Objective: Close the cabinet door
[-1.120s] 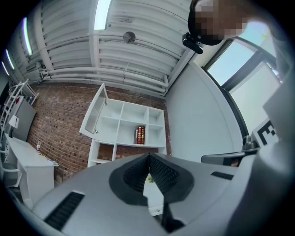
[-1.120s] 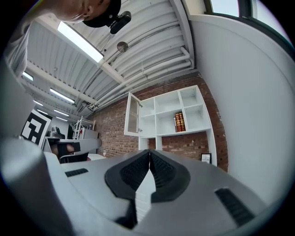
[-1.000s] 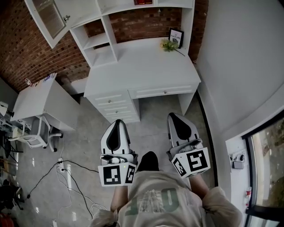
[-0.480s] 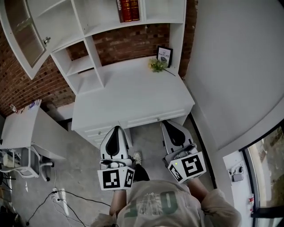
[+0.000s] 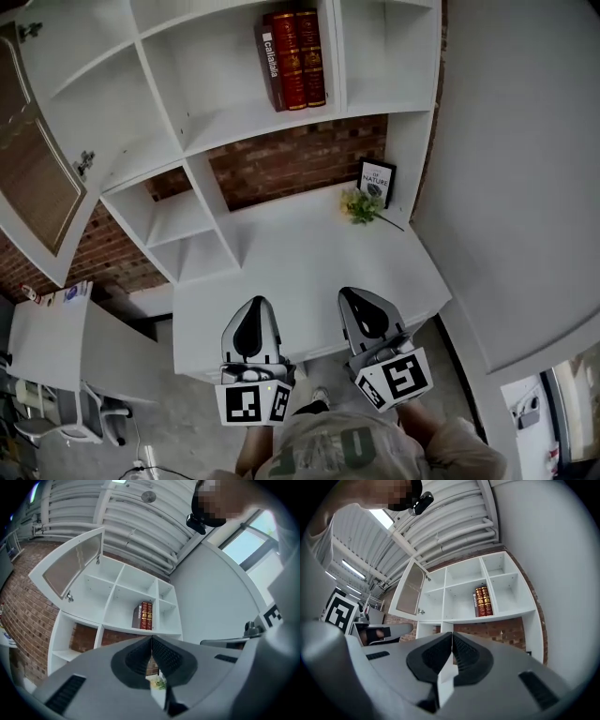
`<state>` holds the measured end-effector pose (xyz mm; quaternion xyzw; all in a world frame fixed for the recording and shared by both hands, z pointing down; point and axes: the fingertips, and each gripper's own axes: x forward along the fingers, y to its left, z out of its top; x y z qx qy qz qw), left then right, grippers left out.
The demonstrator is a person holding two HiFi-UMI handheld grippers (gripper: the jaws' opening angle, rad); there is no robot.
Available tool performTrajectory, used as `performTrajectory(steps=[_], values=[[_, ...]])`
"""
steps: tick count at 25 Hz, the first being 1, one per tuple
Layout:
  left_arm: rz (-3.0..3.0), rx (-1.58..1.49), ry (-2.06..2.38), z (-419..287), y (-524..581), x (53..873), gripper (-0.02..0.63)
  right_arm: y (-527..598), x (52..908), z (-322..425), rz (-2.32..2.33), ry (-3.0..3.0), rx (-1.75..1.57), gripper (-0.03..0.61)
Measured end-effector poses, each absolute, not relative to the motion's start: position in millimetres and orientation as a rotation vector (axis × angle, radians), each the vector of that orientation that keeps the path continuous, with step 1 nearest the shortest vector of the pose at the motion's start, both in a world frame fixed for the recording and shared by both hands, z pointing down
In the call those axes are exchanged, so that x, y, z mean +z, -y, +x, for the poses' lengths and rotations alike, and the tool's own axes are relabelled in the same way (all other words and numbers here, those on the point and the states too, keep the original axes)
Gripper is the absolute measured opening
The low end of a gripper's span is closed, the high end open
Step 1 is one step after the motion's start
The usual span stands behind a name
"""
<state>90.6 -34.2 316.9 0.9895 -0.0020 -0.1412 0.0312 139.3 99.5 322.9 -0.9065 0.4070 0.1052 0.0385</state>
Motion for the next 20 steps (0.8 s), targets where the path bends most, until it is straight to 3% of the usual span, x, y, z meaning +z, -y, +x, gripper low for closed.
performTrajectory(steps=[10, 20], values=[[3.011, -0.446, -0.137, 210, 104, 296, 0.014, -29, 306, 249, -2.819, -1.157, 0.31, 0.017], [3.008, -0.363, -0.029, 262, 104, 306, 0.014, -24, 323, 311, -2.719, -1.269, 0.144, 0.017]])
